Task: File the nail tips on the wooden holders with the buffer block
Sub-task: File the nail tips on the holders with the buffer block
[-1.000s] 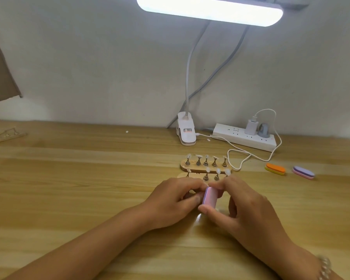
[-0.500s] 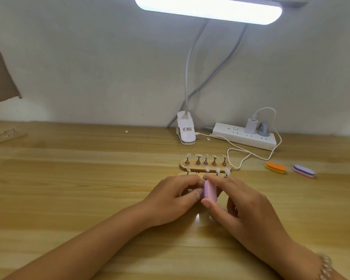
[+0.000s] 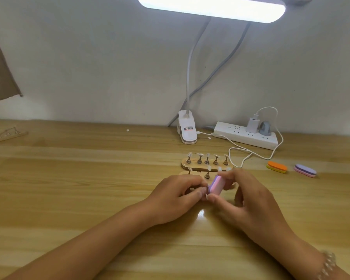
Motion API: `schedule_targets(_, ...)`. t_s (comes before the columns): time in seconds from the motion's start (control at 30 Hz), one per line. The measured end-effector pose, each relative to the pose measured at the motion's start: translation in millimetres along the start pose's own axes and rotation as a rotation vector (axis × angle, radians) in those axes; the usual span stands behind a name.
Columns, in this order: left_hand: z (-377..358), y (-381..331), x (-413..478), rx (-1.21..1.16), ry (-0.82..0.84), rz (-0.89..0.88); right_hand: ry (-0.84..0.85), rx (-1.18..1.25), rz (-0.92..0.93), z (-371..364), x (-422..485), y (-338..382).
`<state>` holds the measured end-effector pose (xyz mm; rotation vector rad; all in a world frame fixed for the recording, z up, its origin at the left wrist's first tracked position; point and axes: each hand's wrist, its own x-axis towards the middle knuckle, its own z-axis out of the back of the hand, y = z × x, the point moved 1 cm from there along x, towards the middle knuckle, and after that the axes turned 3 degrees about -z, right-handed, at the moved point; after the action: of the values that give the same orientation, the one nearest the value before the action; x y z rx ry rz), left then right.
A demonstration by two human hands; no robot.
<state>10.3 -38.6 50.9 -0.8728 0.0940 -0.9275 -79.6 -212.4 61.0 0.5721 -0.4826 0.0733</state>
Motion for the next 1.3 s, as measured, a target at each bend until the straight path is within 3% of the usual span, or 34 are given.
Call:
schedule_targets(0.17, -1, 1, -1, 0.071, 0.017, 0.001, 0.07, -0.101, 0.097, -4, -6, 7)
schedule_targets(0.3, 0, 0, -1, 0.062, 0.012, -0.003, -0.028, 0.012, -0.002, -1, 0, 0)
schedule_targets(0.43, 1, 2, -1, 0.064, 0.018, 0.0, 0.075, -0.078, 0.108, -5, -5, 5)
schedule_targets(0.57, 1, 1, 0, 0.023, 0.004, -0.001, -0.039, 0.02, -0.007, -1, 0, -1)
schedule_targets(0.7, 0, 4, 0, 0.02, -0.005, -0.007, 0.041, -0.083, 0.076, -7, -4, 4)
schedule_targets(0.87, 1, 3, 0, -0.113, -0.027, -0.007, -0.155, 0.127, -0.073, 1, 4, -9)
schedule_targets(1.03, 0, 6, 1, -0.111, -0.029, -0.009, 0.04, -0.08, 0.119, -6, -6, 8)
schedule_targets(1.17, 1, 7, 1, -0.111, -0.041, 0.011, -0.033, -0.007, 0.015, -2, 0, 1)
schedule_targets(1.3, 2, 6, 1, -0.108, -0.013, 0.005, 0.028, -0.108, 0.108, -5, -4, 4)
